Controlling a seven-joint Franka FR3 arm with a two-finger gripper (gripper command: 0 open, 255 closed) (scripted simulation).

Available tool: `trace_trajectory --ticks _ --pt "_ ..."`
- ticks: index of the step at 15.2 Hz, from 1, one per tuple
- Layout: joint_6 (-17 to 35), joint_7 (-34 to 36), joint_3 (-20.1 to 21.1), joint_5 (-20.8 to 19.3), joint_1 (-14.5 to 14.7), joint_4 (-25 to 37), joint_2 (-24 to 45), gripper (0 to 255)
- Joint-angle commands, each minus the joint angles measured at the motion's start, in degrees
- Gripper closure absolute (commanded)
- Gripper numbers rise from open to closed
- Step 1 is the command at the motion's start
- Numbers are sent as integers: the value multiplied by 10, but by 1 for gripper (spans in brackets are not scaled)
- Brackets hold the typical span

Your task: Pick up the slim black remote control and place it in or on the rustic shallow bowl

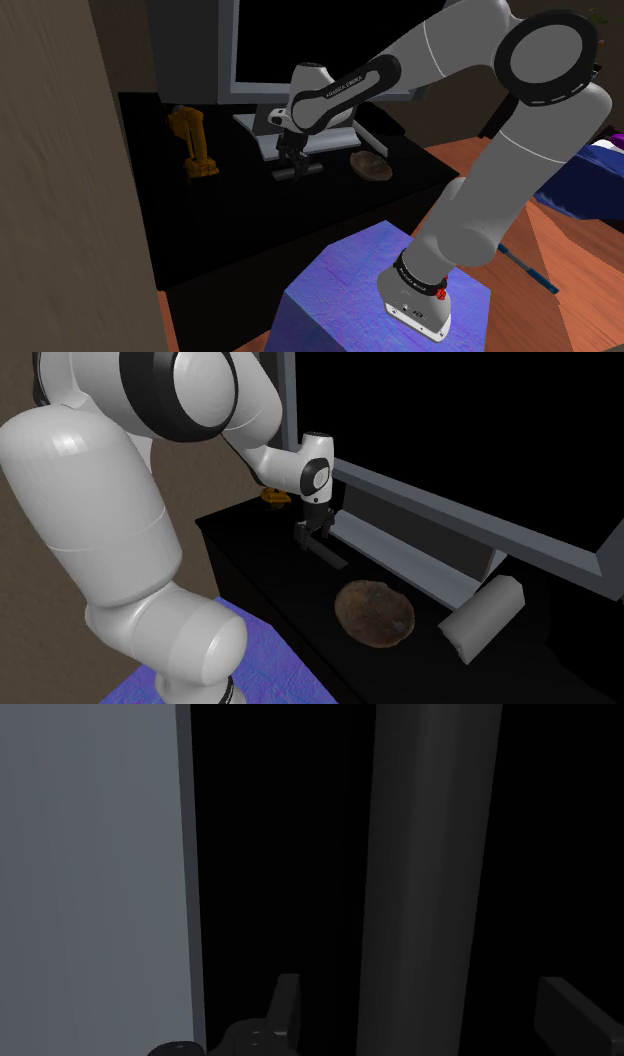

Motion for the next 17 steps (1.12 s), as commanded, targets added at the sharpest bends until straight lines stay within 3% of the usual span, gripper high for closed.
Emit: trace_trajectory --ticks 1,2,11,17 --pt "-1 0 0 0 0 1 3 0" --pt "-1 0 0 0 0 2 4 255" --pt "-1 0 0 0 0 1 3 255" --pt "-49 4 1 -6 0 16 -29 255"
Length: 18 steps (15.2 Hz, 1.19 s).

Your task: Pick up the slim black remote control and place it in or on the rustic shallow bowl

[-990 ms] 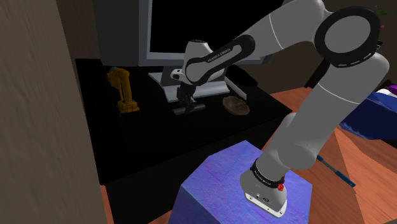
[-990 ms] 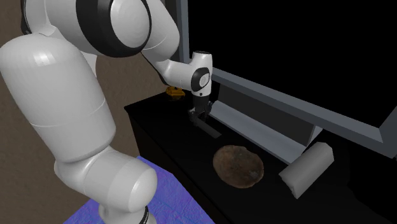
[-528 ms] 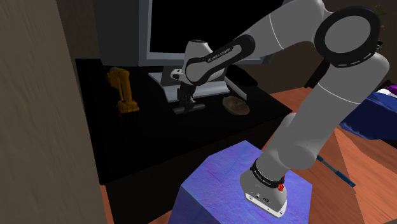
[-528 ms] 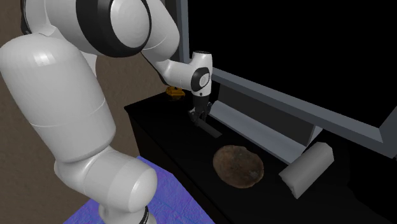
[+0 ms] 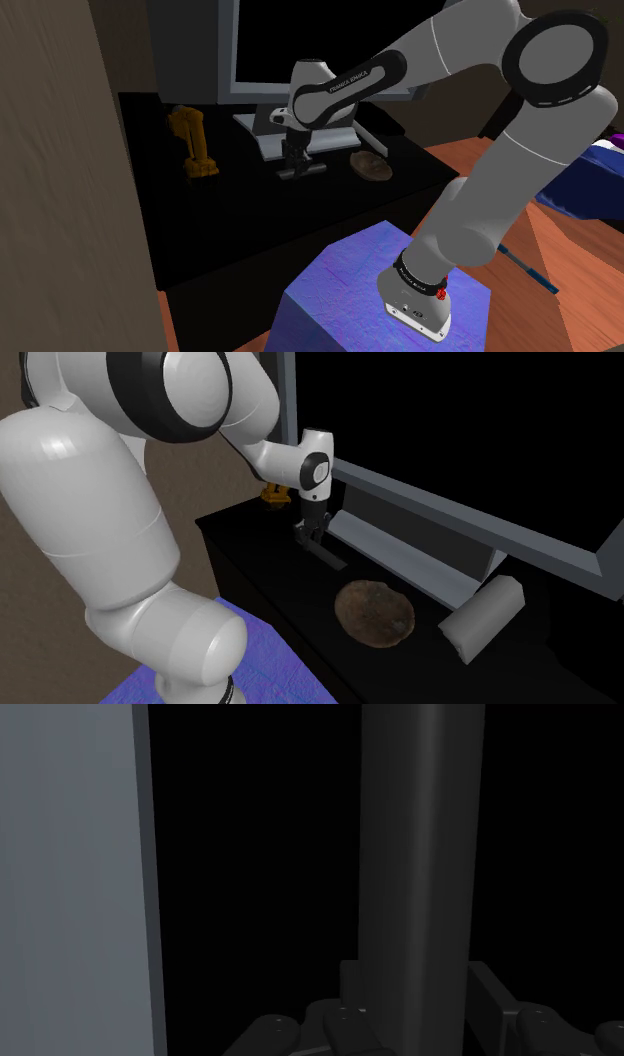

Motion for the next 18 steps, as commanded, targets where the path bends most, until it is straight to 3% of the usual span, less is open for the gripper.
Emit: trace_trajectory --ticks 1,18 --pt "2 4 0 -2 0 14 -17 255" --pt "-131 11 4 -9 -2 83 -81 255"
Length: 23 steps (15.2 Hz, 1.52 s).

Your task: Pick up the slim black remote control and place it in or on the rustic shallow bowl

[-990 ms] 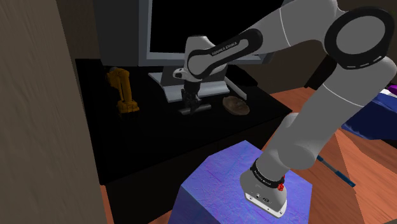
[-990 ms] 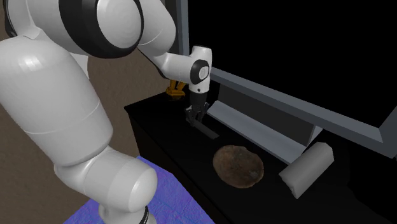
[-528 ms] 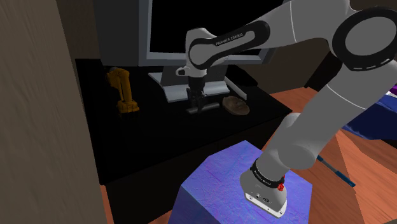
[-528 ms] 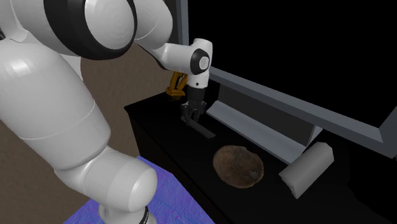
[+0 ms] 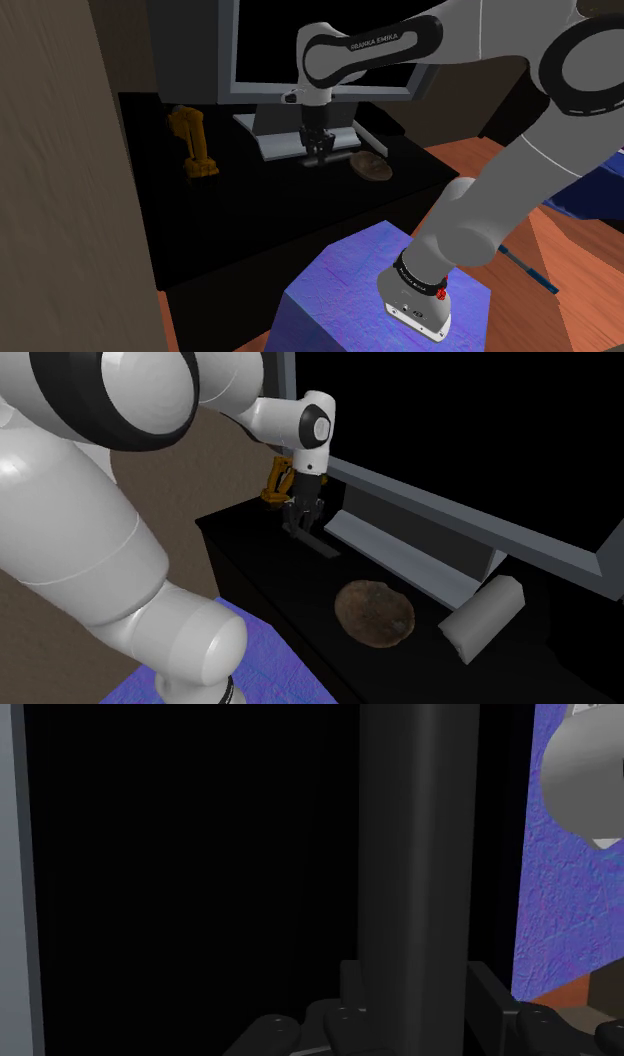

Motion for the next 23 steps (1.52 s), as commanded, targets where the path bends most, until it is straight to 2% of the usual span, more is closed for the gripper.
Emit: trace_trajectory --ticks 1,12,20,23 --pt "160 -7 -7 -2 -6 -2 -15 255" --pt "159 -123 -90 -62 -80 -129 -147 255" --pt "148 -221 -166 -123 -147 -170 -207 255" --pt "165 -231 -177 -131 -154 -183 -204 255"
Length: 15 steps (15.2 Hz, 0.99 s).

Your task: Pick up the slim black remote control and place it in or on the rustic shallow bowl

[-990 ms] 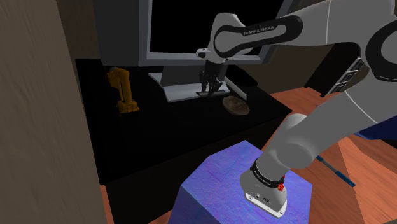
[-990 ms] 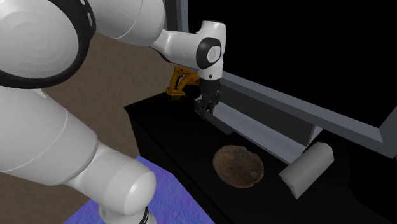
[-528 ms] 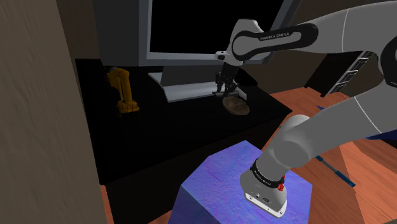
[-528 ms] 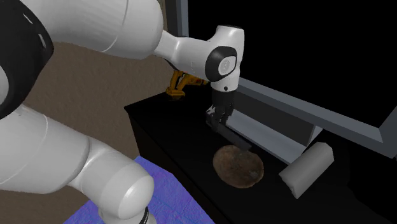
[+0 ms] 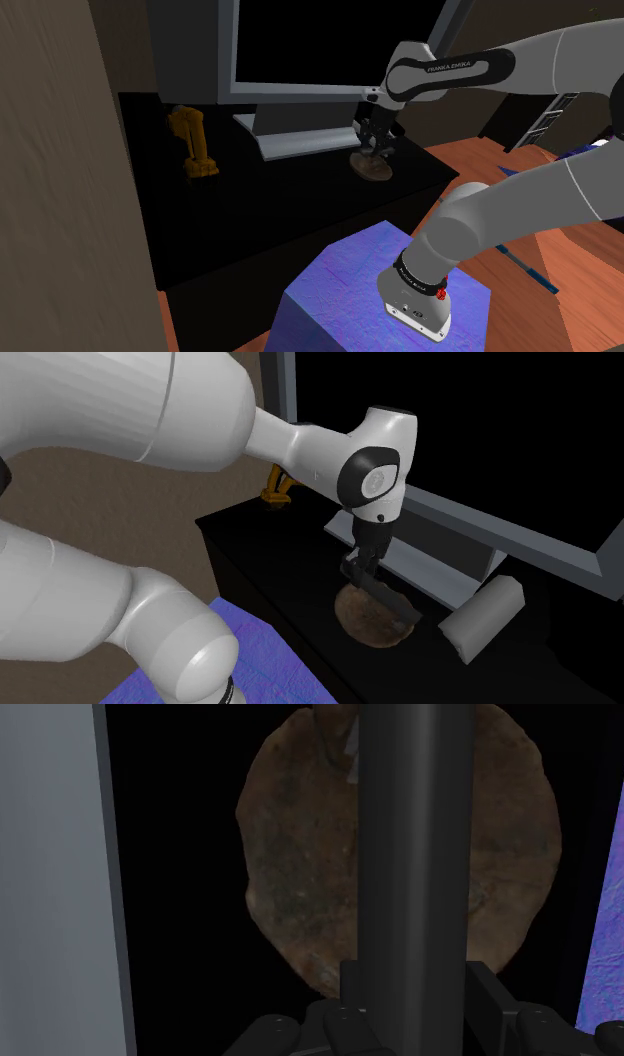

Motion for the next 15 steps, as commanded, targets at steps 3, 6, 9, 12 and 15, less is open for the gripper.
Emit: trace_trajectory --ticks 3,6,9,12,15 --pt "33 -4 -9 -4 -2 -19 14 255" --pt "61 -4 -15 -6 -1 -34 27 255" --pt "89 -6 -21 -7 0 -46 42 255" --pt "89 -6 -21 -7 0 -46 42 255" --pt "89 -6 -21 -7 0 -46 42 255"
